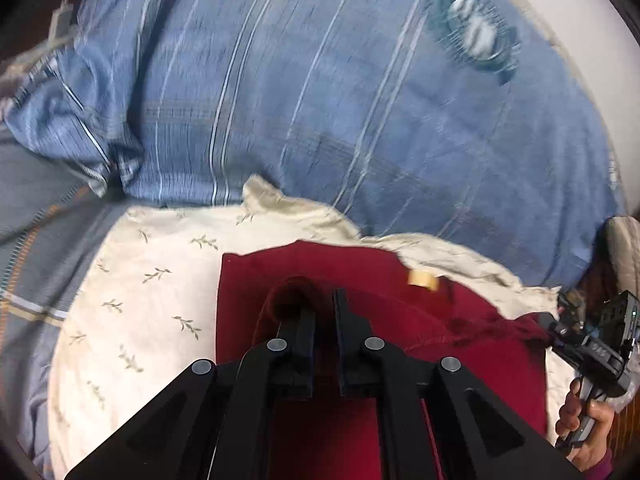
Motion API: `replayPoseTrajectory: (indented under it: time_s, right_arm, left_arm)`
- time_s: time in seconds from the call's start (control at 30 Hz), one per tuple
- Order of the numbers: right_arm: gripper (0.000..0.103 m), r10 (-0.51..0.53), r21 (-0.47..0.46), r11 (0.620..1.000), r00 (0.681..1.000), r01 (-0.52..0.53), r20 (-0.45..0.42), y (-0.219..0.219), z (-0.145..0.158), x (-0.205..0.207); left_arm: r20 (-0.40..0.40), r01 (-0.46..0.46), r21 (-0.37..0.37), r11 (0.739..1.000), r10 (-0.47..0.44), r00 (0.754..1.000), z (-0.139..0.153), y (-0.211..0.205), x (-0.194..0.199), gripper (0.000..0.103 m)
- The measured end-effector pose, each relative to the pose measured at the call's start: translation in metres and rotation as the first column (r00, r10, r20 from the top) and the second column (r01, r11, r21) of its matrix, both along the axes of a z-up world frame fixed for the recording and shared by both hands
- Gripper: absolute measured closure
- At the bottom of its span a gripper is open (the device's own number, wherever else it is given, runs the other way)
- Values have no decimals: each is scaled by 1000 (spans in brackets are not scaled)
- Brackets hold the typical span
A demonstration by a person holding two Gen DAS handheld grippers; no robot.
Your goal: Fold small clothes
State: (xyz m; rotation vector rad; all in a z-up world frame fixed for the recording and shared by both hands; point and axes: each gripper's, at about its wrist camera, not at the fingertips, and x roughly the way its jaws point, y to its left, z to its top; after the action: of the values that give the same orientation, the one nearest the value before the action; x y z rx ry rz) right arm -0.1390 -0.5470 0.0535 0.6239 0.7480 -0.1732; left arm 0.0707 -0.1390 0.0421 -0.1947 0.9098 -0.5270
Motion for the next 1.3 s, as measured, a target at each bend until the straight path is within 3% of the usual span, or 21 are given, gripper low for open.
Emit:
replayPoseTrajectory:
  time_s: [0.03, 0.17, 0.2, 0.27, 0.33, 0.5, 0.57, 0.63, 0.73, 0.83, 1.1, 1.2, 1.27, 1.3]
  right_arm:
    - [48, -17, -10, 1000, 1000, 17, 9, -3, 1, -3]
    - [47, -22, 3, 1000, 998, 22, 58, -5, 18, -28]
    - [47, -15, -9, 1000, 998, 15, 56, -2, 23, -33]
    - [48, 28, -57, 998, 999, -26, 45, 12, 31, -37]
    - [50, 70, -103, 992, 997, -69, 13, 27, 35, -31]
    - [50, 113, -140, 983, 992, -120, -58, 45, 18, 11]
    - [52, 78, -210, 972, 988, -106, -136, 43, 1, 33]
    - [52, -25, -286, 957, 972, -44, -235, 30, -20, 50]
    - [52, -105, -171, 983, 968, 67, -227, -2, -41, 50]
    - [50, -109, -152, 985, 973, 79, -205, -4, -37, 46]
    - [43, -32, -262, 965, 982, -18, -184, 48, 6, 21]
    - [41, -84, -292, 956, 972, 16, -222, 47, -5, 17]
    - [41, -122, -272, 962, 942, 35, -313, 40, -25, 24]
    - [41, -136, -305, 952, 941, 38, -309, 46, -23, 26]
  left_arm:
    - [-16, 5, 3, 1000, -5, 1000, -4, -3, 8, 92]
    - [0, 56, -31, 998, -56, 998, 2, -1, 9, 75]
    - [21, 60, -9, 998, -60, 998, 4, -2, 7, 54]
    - [105, 9, 51, 999, -14, 994, 14, -3, -4, 29]
    - [157, -2, 28, 1000, -2, 988, 20, -3, -13, 28]
    - [85, -22, 91, 996, 14, 996, 4, -23, 3, 28]
    - [53, -49, 150, 987, 42, 998, -11, -31, 21, 29]
    - [11, -71, 212, 975, 70, 997, -24, -37, 37, 30]
    - [-24, -95, 246, 964, 104, 994, -42, -39, 57, 28]
    - [-40, -102, 218, 971, 113, 993, -50, -39, 65, 27]
    - [28, -116, 205, 972, 113, 993, -26, -8, 19, 29]
    - [38, -118, 211, 970, 112, 993, -28, 7, -13, 29]
    - [43, -127, 236, 963, 121, 992, -31, 13, -29, 30]
    - [42, -120, 240, 963, 113, 993, -29, 14, -37, 30]
